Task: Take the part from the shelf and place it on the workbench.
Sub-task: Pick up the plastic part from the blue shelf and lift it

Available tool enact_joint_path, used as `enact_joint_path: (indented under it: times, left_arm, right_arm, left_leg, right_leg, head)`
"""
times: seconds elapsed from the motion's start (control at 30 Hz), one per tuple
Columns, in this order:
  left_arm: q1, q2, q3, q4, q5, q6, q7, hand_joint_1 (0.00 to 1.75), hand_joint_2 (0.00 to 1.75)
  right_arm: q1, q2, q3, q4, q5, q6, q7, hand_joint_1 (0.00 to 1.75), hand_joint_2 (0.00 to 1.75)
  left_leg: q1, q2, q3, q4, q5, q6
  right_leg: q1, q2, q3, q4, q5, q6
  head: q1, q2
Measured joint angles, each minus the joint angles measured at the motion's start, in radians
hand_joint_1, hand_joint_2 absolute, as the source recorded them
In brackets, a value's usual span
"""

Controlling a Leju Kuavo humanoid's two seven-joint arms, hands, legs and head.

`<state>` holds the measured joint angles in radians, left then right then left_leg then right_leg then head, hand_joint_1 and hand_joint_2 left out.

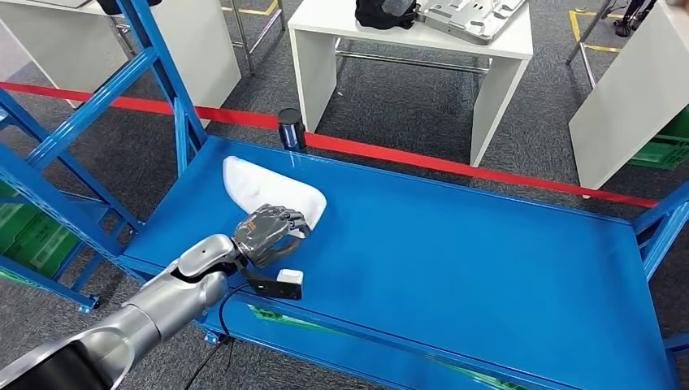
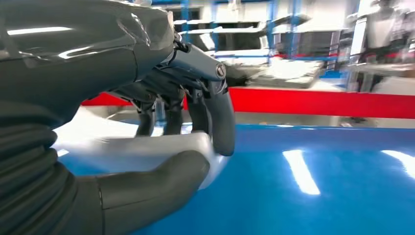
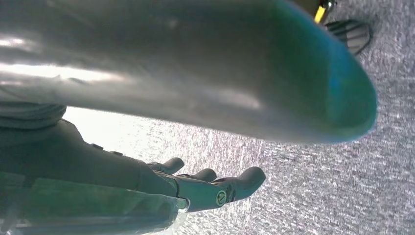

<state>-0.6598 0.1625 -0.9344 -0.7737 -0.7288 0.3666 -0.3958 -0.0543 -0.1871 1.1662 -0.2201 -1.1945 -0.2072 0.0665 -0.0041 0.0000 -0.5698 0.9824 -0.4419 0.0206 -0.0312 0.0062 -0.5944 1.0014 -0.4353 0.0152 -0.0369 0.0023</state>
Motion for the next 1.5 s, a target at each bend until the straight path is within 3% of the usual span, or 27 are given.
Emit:
enact_joint_path:
  times: [0.07, 0.13, 0.2, 0.23, 0.3, 0.37, 0.4, 0.53, 0.6, 0.67, 0.7, 0.73, 0.77, 0.83, 0.9, 1.0, 1.07, 1.17, 1.2, 1.23, 1.3, 1.37, 1.43, 1.5]
  left_arm:
    - [-0.008, 0.001, -0.001, -0.003, 0.005, -0.001, -0.002, 1.72, 1.75]
    - [-0.013, 0.002, -0.003, -0.004, 0.009, -0.004, -0.002, 1.74, 1.75]
    - [-0.013, 0.002, -0.007, -0.004, 0.01, -0.007, -0.002, 1.75, 1.75]
    - [-0.013, 0.002, -0.009, -0.004, 0.011, -0.009, -0.002, 1.75, 1.75]
    - [-0.015, 0.002, -0.01, -0.006, 0.014, -0.009, -0.002, 1.75, 1.75]
    - [-0.018, 0.004, -0.011, -0.008, 0.017, -0.01, -0.002, 1.75, 1.75]
    - [-0.019, 0.004, -0.011, -0.01, 0.018, -0.01, -0.002, 1.75, 1.75]
    - [-0.019, 0.011, -0.013, -0.022, 0.025, -0.01, -0.002, 1.75, 1.75]
    - [-0.019, 0.015, -0.013, -0.031, 0.029, -0.01, -0.002, 1.75, 1.75]
    - [-0.015, 0.018, -0.014, -0.037, 0.034, -0.011, -0.002, 1.75, 1.75]
    - [-0.011, 0.019, -0.014, -0.04, 0.039, -0.011, -0.002, 1.75, 1.75]
    - [-0.008, 0.021, -0.014, -0.044, 0.045, -0.012, -0.002, 1.75, 1.75]
    - [-0.006, 0.023, -0.013, -0.05, 0.053, -0.012, -0.003, 1.75, 1.75]
    - [-0.005, 0.029, -0.009, -0.07, 0.078, -0.014, -0.008, 1.75, 1.75]
    - [-0.004, 0.034, -0.001, -0.098, 0.109, -0.018, -0.015, 1.75, 1.75]
    - [0.004, 0.039, 0.012, -0.158, 0.156, -0.029, -0.024, 1.75, 1.75]
    - [0.009, 0.041, 0.025, -0.209, 0.187, -0.042, -0.026, 1.75, 1.75]
    - [0.02, 0.041, 0.04, -0.285, 0.223, -0.06, -0.026, 1.75, 1.75]
    - [0.026, 0.041, 0.043, -0.304, 0.23, -0.063, -0.026, 1.75, 1.75]
    - [0.032, 0.041, 0.045, -0.319, 0.237, -0.066, -0.029, 1.75, 1.75]
    - [0.042, 0.042, 0.051, -0.344, 0.252, -0.07, -0.038, 1.75, 1.75]
    - [0.051, 0.043, 0.061, -0.378, 0.276, -0.077, -0.049, 1.75, 1.75]
    - [0.062, 0.044, 0.079, -0.433, 0.319, -0.092, -0.059, 1.75, 1.75]
    - [0.077, 0.045, 0.101, -0.499, 0.373, -0.114, -0.067, 1.75, 1.75]
  right_arm:
    - [-0.002, -0.002, 0.0, 0.0, 0.0, -0.001, 0.003, 0.0, 0.0]
    - [-0.003, -0.005, 0.0, 0.001, 0.0, -0.002, 0.004, 0.0, 0.0]
    - [-0.003, -0.008, 0.0, 0.003, 0.0, -0.002, 0.004, 0.0, 0.0]
    - [-0.002, -0.009, -0.001, 0.003, 0.0, -0.002, 0.004, 0.0, 0.0]
    - [-0.003, -0.011, -0.001, 0.004, 0.0, -0.002, 0.004, 0.0, 0.0]
    - [-0.004, -0.014, -0.002, 0.004, -0.001, -0.002, 0.004, 0.0, 0.0]
    - [-0.005, -0.014, -0.002, 0.004, -0.001, -0.002, 0.004, 0.0, 0.0]
    - [-0.004, -0.015, -0.002, 0.004, -0.002, 0.001, 0.004, 0.0, 0.0]
    - [-0.004, -0.017, -0.002, 0.004, -0.002, 0.002, 0.003, 0.0, 0.0]
    - [-0.003, -0.018, -0.002, 0.005, -0.002, 0.002, 0.001, 0.0, 0.0]
    - [-0.002, -0.018, -0.002, 0.005, -0.002, 0.002, 0.0, 0.0, 0.0]
    - [-0.001, -0.018, -0.002, 0.005, -0.002, 0.002, -0.001, 0.0, 0.0]
    - [0.0, -0.018, -0.002, 0.005, -0.002, 0.002, -0.002, 0.0, 0.0]
    - [-0.001, -0.018, -0.002, 0.005, -0.002, 0.002, -0.003, 0.0, 0.0]
    - [-0.002, -0.017, -0.002, 0.005, -0.001, 0.002, -0.003, 0.0, 0.0]
    - [-0.001, -0.016, -0.002, 0.005, 0.0, 0.002, -0.003, 0.0, 0.0]
    - [-0.001, -0.016, -0.002, 0.005, 0.0, 0.002, -0.003, 0.0, 0.0]
    - [0.0, -0.019, -0.002, 0.005, 0.0, 0.002, -0.003, 0.0, 0.0]
    - [0.0, -0.02, -0.002, 0.005, 0.0, 0.002, -0.003, 0.0, 0.0]
    - [0.0, -0.02, -0.002, 0.005, 0.0, 0.002, -0.003, 0.0, 0.0]
    - [0.001, -0.02, -0.002, 0.005, 0.001, 0.002, -0.003, 0.0, 0.0]
    - [0.0, -0.022, -0.002, 0.005, 0.002, 0.003, -0.003, 0.0, 0.0]
    - [-0.001, -0.023, -0.002, 0.005, 0.002, 0.003, -0.004, 0.0, 0.0]
    - [-0.001, -0.022, -0.002, 0.005, 0.002, 0.004, -0.006, 0.0, 0.0]
  left_leg:
    - [0.004, 0.001, 0.011, -0.019, 0.013, 0.013]
    - [0.003, 0.002, 0.011, -0.025, 0.019, 0.019]
    - [0.0, 0.001, 0.01, -0.023, 0.019, 0.019]
    - [-0.001, 0.001, 0.009, -0.022, 0.019, 0.018]
    - [-0.002, -0.001, 0.008, -0.013, 0.014, 0.015]
    - [-0.007, -0.002, 0.002, 0.001, 0.006, 0.006]
    - [-0.009, -0.002, -0.002, 0.007, 0.003, 0.002]
    - [-0.006, -0.002, -0.017, 0.031, -0.014, -0.011]
    - [-0.001, -0.001, -0.057, 0.119, -0.066, -0.023]
    - [0.005, -0.001, -0.123, 0.261, -0.127, -0.032]
    - [0.007, -0.001, -0.146, 0.308, -0.139, -0.034]
    - [0.008, -0.001, -0.15, 0.315, -0.131, -0.033]
    - [0.008, -0.001, -0.134, 0.279, -0.105, -0.03]
    - [0.006, -0.002, -0.063, 0.134, -0.038, -0.017]
    - [-0.001, -0.001, -0.015, 0.034, -0.009, -0.006]
    - [-0.004, 0.0, -0.006, 0.011, -0.005, 0.004]
    - [0.0, 0.002, 0.003, -0.007, 0.007, 0.016]
    - [-0.002, 0.002, 0.004, -0.014, 0.015, 0.024]
    - [-0.003, 0.002, 0.004, -0.013, 0.014, 0.024]
    - [-0.004, 0.002, 0.003, -0.012, 0.014, 0.024]
    - [-0.004, 0.001, 0.003, -0.009, 0.013, 0.022]
    - [-0.003, 0.0, 0.001, -0.001, 0.009, 0.017]
    - [-0.008, -0.001, -0.005, 0.011, 0.001, 0.007]
    - [-0.01, -0.002, -0.01, 0.017, -0.003, 0.001]
  right_leg:
    - [0.002, -0.002, -0.025, 0.053, -0.029, -0.002]
    - [0.003, -0.003, -0.087, 0.186, -0.087, -0.011]
    - [0.003, -0.003, -0.134, 0.286, -0.118, -0.008]
    - [0.003, -0.003, -0.131, 0.278, -0.11, -0.001]
    - [0.002, -0.005, -0.067, 0.149, -0.056, 0.015]
    - [0.004, -0.007, -0.007, 0.032, -0.016, 0.013]
    - [0.005, -0.007, 0.004, 0.009, -0.01, 0.007]
    - [0.002, -0.005, 0.003, 0.007, -0.007, -0.016]
    - [-0.001, -0.004, 0.004, 0.006, -0.006, -0.022]
    - [0.001, -0.004, 0.003, 0.007, -0.006, -0.024]
    - [0.002, -0.004, 0.002, 0.007, -0.007, -0.024]
    - [0.002, -0.003, 0.003, 0.007, -0.007, -0.024]
    - [0.003, -0.003, 0.004, 0.007, -0.007, -0.024]
    - [0.006, -0.001, 0.006, 0.006, -0.007, -0.023]
    - [0.009, -0.001, 0.004, 0.006, -0.005, -0.02]
    - [0.009, -0.003, -0.001, 0.002, -0.001, -0.009]
    - [0.01, -0.004, -0.017, 0.032, -0.019, -0.006]
    - [0.01, -0.005, -0.102, 0.215, -0.098, -0.012]
    - [0.009, -0.005, -0.128, 0.271, -0.115, -0.01]
    - [0.008, -0.005, -0.138, 0.29, -0.116, -0.004]
    - [0.005, -0.005, -0.115, 0.24, -0.087, 0.011]
    - [0.002, -0.007, -0.053, 0.115, -0.044, 0.022]
    - [0.002, -0.007, -0.007, 0.024, -0.016, 0.016]
    - [0.006, -0.006, 0.001, 0.011, -0.012, 0.0]
  head:
    - [0.003, 0.0]
    - [0.006, 0.0]
    - [0.008, 0.0]
    - [0.008, 0.0]
    - [0.008, 0.0]
    - [0.007, 0.0]
    - [0.007, 0.0]
    - [0.005, 0.0]
    - [0.003, 0.0]
    - [0.002, 0.0]
    - [0.002, 0.0]
    - [0.002, 0.0]
    - [0.002, 0.0]
    - [0.003, 0.0]
    - [0.003, 0.0]
    - [0.003, 0.0]
    - [0.004, 0.0]
    - [0.007, 0.0]
    - [0.007, 0.0]
    - [0.007, 0.0]
    - [0.007, 0.0]
    - [0.007, 0.0]
    - [0.007, 0.0]
    - [0.006, 0.0]
